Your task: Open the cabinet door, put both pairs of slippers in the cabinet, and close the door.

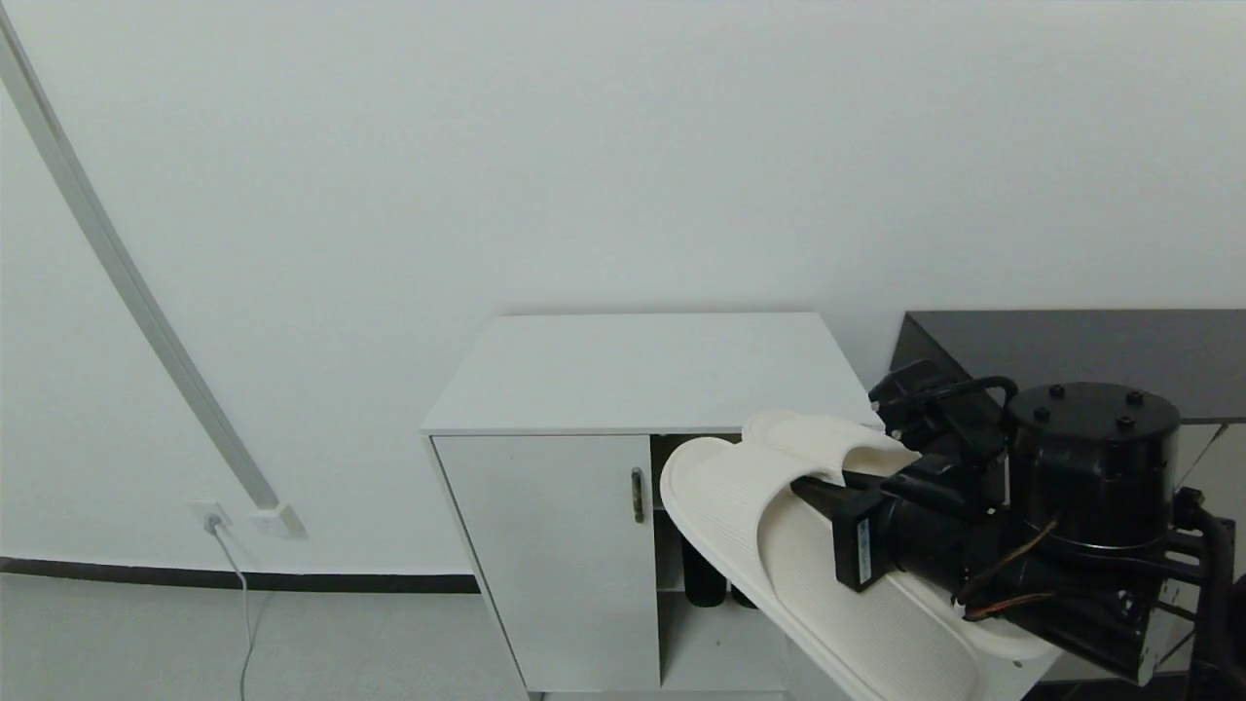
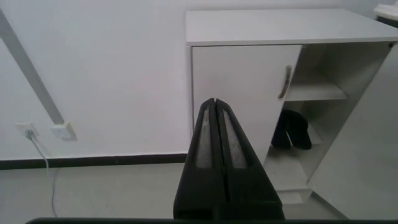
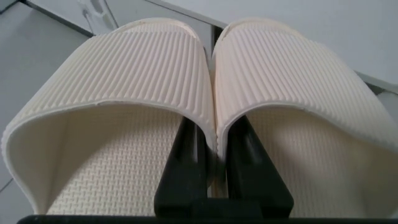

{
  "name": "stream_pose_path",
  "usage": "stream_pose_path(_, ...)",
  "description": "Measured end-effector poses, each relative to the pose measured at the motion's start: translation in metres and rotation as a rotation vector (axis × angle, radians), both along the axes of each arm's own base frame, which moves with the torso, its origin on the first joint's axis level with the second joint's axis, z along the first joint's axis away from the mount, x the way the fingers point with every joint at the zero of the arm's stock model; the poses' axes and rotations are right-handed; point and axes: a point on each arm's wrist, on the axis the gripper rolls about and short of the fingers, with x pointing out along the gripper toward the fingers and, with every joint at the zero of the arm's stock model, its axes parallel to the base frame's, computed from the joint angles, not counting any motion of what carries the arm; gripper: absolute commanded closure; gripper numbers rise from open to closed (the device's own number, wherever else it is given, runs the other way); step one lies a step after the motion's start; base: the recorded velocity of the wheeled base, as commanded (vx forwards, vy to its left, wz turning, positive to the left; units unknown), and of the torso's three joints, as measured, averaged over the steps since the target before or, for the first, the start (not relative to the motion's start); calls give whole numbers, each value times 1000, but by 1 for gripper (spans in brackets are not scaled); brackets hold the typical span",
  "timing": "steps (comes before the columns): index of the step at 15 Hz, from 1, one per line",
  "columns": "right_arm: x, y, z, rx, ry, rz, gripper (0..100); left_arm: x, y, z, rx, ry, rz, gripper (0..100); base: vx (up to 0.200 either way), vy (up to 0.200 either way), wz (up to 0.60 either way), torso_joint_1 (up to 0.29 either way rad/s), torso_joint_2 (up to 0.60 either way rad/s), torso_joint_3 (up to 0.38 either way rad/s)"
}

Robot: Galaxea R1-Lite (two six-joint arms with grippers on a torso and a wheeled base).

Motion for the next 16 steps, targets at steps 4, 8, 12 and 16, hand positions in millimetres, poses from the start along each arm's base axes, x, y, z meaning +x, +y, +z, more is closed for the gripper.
stream_pose_path(4, 0, 0, -5, -16, 8, 3, 100, 0, 0, 0, -1, 0, -2, 100, 0, 0, 0, 0, 0, 0)
stream_pose_path(8, -2, 2, -7, -20, 11, 12, 100, 0, 0, 0, 0, 0, 0, 100, 0, 0, 0, 0, 0, 0)
stream_pose_path(12, -4, 4, -8, -23, 15, 23, 100, 0, 0, 0, -1, 0, -1, 100, 0, 0, 0, -102, 236, 134)
stream_pose_path(16, -5, 5, -12, -35, 19, 30, 100, 0, 0, 0, -3, 0, 0, 100, 0, 0, 0, -181, 438, 244)
